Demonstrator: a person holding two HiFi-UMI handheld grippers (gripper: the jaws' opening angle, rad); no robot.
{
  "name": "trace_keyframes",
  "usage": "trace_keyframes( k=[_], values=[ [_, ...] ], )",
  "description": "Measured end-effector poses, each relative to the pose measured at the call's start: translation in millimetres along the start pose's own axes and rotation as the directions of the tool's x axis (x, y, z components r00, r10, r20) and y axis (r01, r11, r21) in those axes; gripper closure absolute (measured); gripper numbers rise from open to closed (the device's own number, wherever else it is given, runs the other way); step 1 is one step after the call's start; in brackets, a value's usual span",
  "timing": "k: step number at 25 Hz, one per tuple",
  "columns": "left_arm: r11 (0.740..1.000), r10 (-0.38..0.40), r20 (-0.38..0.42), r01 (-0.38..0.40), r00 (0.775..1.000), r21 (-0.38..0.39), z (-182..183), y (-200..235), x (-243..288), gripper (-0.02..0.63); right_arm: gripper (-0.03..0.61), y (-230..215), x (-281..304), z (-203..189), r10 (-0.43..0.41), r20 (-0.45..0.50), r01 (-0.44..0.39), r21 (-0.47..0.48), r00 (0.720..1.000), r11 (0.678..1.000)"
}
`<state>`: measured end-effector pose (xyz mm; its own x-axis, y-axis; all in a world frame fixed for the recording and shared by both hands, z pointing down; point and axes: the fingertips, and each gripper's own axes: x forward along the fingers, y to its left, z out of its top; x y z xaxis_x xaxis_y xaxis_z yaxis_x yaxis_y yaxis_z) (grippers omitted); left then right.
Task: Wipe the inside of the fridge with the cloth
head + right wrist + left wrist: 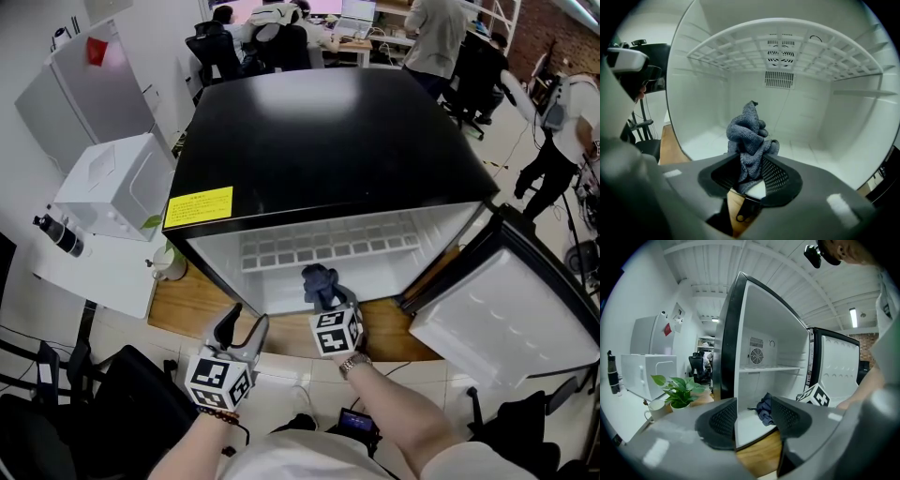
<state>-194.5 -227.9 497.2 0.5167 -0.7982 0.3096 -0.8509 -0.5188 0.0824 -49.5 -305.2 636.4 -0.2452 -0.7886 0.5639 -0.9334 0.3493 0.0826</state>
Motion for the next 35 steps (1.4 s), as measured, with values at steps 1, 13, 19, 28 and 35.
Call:
trace_keyframes(
  k=[1, 13, 19, 28, 35],
  values=[
    [1.000, -0.003, -0.001, 0.003, 1.000, 0.001, 0, -2, 1, 0.379, 0.442, -4, -1, -1, -0.008, 0.000, 0.008, 0.004, 1.000, 1.000],
    [0.999, -0.051, -0.004, 0.051, 0.999, 0.014, 1, -22, 8, 0.380, 0.442, -61, -15, -17, -0.107, -0.023, 0.108, 0.044, 0.994, 0.993],
    [0.997, -0.069, -0.004, 0.069, 0.998, 0.020, 2, -30, 12, 0.380, 0.442, -82, -21, -22, -0.149, -0.035, 0.151, 0.066, 0.988, 0.986],
    [0.995, -0.097, -0.007, 0.097, 0.995, 0.025, 2, -40, 16, 0.379, 0.442, -113, -31, -32, -0.219, -0.068, 0.225, 0.096, 0.973, 0.970],
    [0.992, -0.118, -0.002, 0.118, 0.993, 0.034, 7, -48, 20, 0.379, 0.442, -132, -37, -39, -0.269, -0.096, 0.279, 0.123, 0.958, 0.952]
  ],
)
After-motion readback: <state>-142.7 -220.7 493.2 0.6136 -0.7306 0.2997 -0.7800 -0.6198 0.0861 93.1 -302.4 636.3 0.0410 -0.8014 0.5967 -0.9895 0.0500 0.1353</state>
